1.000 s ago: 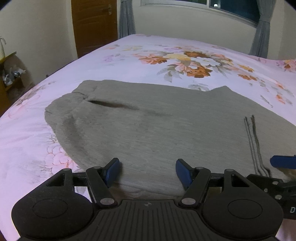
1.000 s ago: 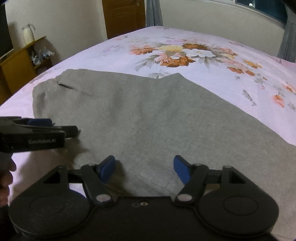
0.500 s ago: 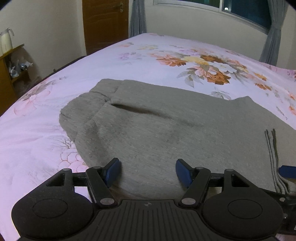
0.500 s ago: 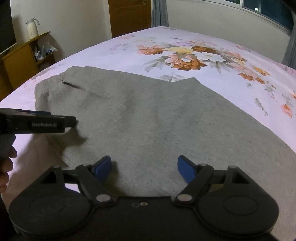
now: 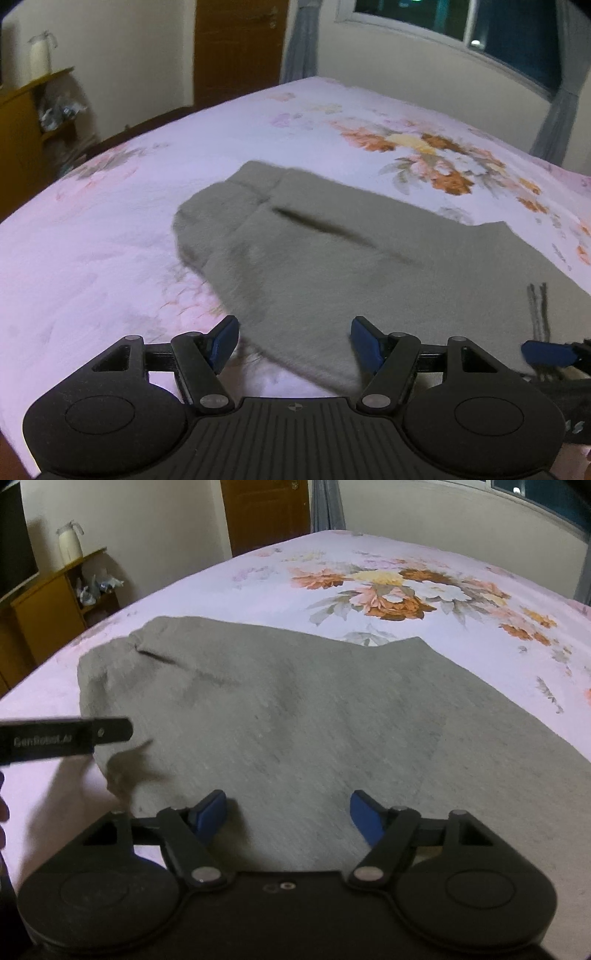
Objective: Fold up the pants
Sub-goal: 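Grasp the end of the grey sweatpants with the left gripper and lift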
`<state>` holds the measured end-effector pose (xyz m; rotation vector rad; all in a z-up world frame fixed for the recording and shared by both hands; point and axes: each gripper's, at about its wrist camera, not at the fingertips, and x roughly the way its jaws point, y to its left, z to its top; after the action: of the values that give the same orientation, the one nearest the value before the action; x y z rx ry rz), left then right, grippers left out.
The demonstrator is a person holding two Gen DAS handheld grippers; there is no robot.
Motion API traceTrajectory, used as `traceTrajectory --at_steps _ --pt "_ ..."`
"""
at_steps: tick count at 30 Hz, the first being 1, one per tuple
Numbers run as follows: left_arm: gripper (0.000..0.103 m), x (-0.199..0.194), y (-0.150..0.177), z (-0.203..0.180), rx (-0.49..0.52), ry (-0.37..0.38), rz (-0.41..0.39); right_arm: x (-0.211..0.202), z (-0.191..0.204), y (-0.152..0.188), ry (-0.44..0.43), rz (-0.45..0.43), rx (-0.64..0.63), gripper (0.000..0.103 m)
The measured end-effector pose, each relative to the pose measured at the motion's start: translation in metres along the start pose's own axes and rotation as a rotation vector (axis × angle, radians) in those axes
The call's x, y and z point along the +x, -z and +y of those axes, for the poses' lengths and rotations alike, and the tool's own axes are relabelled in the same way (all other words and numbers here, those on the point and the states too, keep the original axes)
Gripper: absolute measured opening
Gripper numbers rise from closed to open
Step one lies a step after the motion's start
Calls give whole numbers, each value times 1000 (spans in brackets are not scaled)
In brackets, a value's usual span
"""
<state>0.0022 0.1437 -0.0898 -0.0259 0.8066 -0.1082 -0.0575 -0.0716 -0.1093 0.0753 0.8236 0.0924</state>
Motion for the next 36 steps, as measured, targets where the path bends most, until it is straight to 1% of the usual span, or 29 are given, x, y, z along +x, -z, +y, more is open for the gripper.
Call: traceTrajectory --at_steps 3,6,8,11,13,18,21,23,24,26,27,29,30,31,32,34,36 --pt "68 8 3 16 -68 -2 40 0 2 -2 -20 -8 8 75" --pt "69 15 4 29 -149 36 70 1 7 -4 -37 -9 0 75" --pt "82 22 5 35 -195 76 90 3 9 -4 -46 -6 -5 75" --pt "91 32 6 39 -248 131 100 5 9 -4 -51 -6 1 75" --pt "91 38 7 41 -268 156 86 6 8 -3 -55 -7 7 75" --pt "89 57 4 46 -355 244 53 8 6 -3 -62 -11 13 75" --pt "82 68 0 48 -410 288 31 9 5 -3 -64 -15 16 75" --pt "71 77 -3 48 -443 301 23 10 5 -3 -64 -18 16 75" --pt "68 81 -4 48 -460 304 20 10 5 -3 -65 -20 16 75" --pt "55 86 -6 49 -492 299 15 11 5 -3 -64 -23 13 75" --pt "52 88 -7 49 -509 298 15 11 5 -3 -63 -24 11 75" --pt "36 92 -8 48 -530 288 17 10 5 -4 -57 -32 12 72" --pt "33 92 -8 47 -531 281 18 8 4 -6 -57 -42 15 67" --pt "28 92 -8 46 -531 272 18 4 3 -9 -53 -59 20 66" --pt "24 90 -8 45 -524 267 15 0 1 -11 -42 -75 21 66" --pt "20 85 -10 42 -497 261 -1 -11 -4 -15 -11 -113 9 66" --pt "19 79 -14 38 -471 254 -22 -20 -12 -17 23 -140 15 66"
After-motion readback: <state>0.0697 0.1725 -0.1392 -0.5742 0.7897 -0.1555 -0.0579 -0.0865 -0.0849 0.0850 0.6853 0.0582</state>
